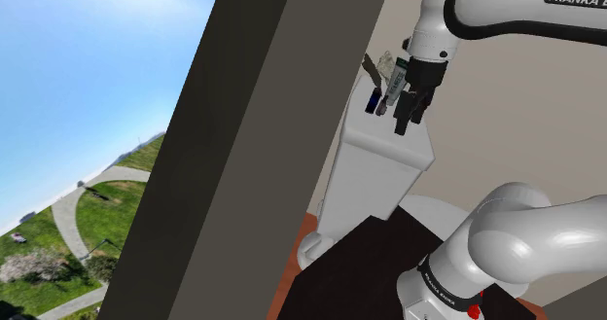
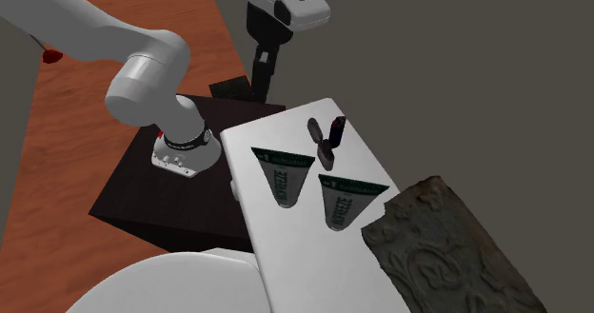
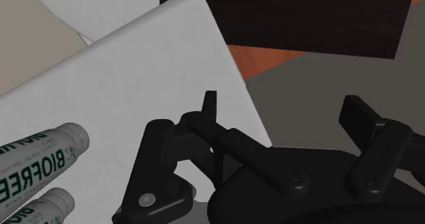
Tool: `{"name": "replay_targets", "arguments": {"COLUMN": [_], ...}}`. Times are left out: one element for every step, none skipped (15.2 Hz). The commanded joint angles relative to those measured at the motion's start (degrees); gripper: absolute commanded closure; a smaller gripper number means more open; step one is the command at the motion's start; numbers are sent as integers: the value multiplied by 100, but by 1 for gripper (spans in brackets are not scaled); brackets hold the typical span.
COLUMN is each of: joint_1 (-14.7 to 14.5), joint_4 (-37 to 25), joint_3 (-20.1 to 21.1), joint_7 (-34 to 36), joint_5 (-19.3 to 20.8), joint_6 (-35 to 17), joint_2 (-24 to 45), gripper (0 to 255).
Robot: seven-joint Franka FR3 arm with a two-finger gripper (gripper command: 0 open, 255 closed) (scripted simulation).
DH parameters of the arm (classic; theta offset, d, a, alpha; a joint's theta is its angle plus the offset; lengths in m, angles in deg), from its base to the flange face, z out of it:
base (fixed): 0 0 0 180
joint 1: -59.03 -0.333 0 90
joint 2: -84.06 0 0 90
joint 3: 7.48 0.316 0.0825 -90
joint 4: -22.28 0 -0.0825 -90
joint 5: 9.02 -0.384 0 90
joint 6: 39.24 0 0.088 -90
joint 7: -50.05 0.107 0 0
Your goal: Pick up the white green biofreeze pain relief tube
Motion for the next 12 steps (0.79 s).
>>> {"name": "replay_targets", "arguments": {"joint_1": [0, 55, 106, 154, 199, 242, 283, 320, 357, 392, 425, 459], "joint_4": [0, -193, -390, -592, -799, -1011, -1228, -1450, -1677, -1910, -2148, -2393], "joint_3": [0, -88, -175, -260, -344, -426, -507, -589, -669, -749, -830, -910], "joint_7": [0, -55, -109, -164, -219, -275, -331, -388, -447, -508, -569, -633], "joint_5": [0, 52, 100, 142, 179, 211, 239, 262, 280, 293, 302, 306], "joint_6": [0, 24, 53, 85, 120, 160, 203, 251, 302, 357, 416, 479], "joint_2": [0, 181, 363, 546, 729, 913, 1099, 1285, 1473, 1663, 1855, 2050], "gripper": [0, 0, 0, 0, 0, 0, 0, 0, 0, 0, 0, 0]}}
